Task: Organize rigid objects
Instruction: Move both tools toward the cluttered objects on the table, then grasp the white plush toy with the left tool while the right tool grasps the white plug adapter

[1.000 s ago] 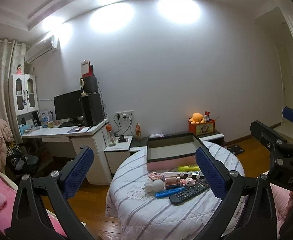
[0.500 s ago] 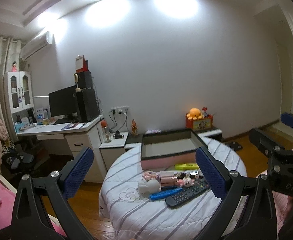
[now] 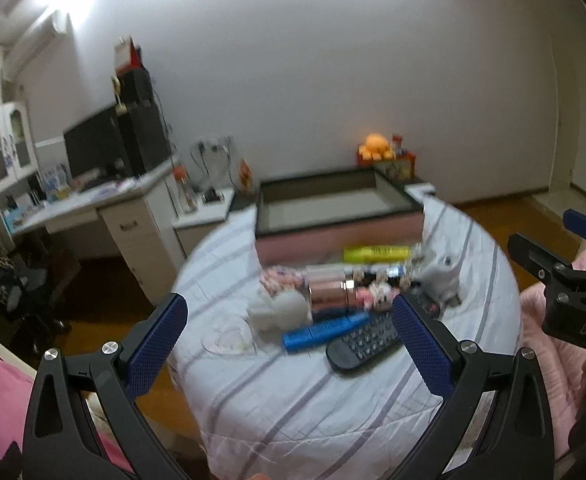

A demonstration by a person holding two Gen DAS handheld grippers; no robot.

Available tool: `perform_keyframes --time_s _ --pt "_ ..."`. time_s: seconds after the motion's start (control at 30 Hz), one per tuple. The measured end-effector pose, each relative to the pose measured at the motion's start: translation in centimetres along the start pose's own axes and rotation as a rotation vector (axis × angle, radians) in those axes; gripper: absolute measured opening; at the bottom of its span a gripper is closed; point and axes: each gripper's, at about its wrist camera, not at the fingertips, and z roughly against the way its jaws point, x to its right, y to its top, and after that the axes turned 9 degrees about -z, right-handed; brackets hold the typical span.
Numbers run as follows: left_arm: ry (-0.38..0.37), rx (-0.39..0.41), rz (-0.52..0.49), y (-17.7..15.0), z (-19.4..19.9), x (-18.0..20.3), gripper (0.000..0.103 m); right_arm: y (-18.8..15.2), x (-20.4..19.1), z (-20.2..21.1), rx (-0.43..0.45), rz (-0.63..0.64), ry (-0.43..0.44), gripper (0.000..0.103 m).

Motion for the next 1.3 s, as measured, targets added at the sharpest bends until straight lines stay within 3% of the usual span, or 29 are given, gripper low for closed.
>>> perform_keyframes --time_s 0.27,0.63,0.8,0.87,0.93,1.27,1.3 --pt "-0.028 -0.175 0.014 -2.1 -6.1 -0.5 0.103 -2.6 1.2 -6.4 -0.149 -0.006 0.005 0.103" --pt "-0.001 -0.305 0.072 -3.1 -12.6 -2.6 0.103 -3.7 1.7 -11.5 -0.249 -0.034 0.051 0.102" --pt "-0.017 -0.34 0.086 -3.0 -14.9 -3.0 0.103 -3.7 1.9 -13.6 -0.286 -0.039 0.079 0.095" --pt "-0.042 -0.344 0.104 -3.0 -15.6 -3.4 0.103 -3.6 1.9 -14.5 -0.298 -0.039 0.092 0.084" --pt "-0.054 -0.346 0.117 -2.9 -16.1 -3.6 0.103 -3.6 1.8 -15.4 -0.319 -0.04 0.107 0.064" --pt "-0.083 -0.368 0.156 -2.7 -18.3 -4.2 0.103 -3.3 2.0 -17.2 -0.356 -0.039 0.135 0.062" --pt "-0.082 -0.384 0.158 -2.9 -18.7 -4.3 0.103 -3.2 2.0 -17.3 -0.353 -0.042 0.137 0.058"
